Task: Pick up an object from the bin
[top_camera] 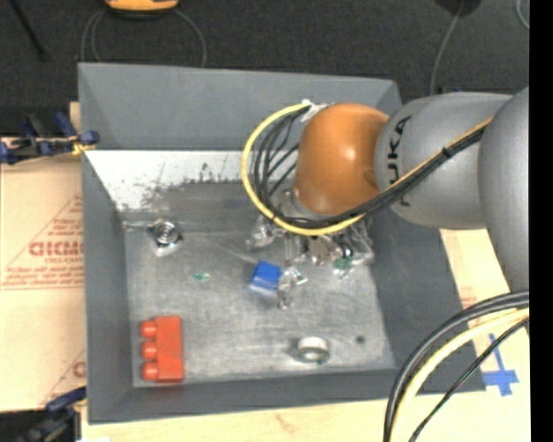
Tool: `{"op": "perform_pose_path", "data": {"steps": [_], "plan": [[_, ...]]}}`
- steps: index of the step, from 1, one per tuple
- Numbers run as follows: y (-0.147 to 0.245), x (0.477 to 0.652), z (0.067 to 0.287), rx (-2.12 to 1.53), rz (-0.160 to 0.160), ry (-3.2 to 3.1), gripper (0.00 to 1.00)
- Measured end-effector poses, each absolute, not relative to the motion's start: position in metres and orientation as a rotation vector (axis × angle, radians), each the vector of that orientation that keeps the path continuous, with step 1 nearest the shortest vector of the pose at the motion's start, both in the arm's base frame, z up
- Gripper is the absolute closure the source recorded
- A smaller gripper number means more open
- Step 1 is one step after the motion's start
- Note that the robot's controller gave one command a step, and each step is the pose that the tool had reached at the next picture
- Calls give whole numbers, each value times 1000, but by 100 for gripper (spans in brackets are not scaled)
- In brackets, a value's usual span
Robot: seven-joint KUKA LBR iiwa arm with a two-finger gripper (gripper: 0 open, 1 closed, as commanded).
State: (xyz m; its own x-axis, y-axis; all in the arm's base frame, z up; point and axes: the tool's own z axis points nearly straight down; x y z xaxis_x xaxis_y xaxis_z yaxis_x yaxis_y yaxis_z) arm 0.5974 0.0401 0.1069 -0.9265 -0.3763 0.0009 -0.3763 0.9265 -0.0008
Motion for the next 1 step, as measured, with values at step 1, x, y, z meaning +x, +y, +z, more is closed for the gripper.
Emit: {"op": "perform_pose_path", "data": {"steps": [1], "plan": [[41,598,109,598,-2,-3087,100]]}}
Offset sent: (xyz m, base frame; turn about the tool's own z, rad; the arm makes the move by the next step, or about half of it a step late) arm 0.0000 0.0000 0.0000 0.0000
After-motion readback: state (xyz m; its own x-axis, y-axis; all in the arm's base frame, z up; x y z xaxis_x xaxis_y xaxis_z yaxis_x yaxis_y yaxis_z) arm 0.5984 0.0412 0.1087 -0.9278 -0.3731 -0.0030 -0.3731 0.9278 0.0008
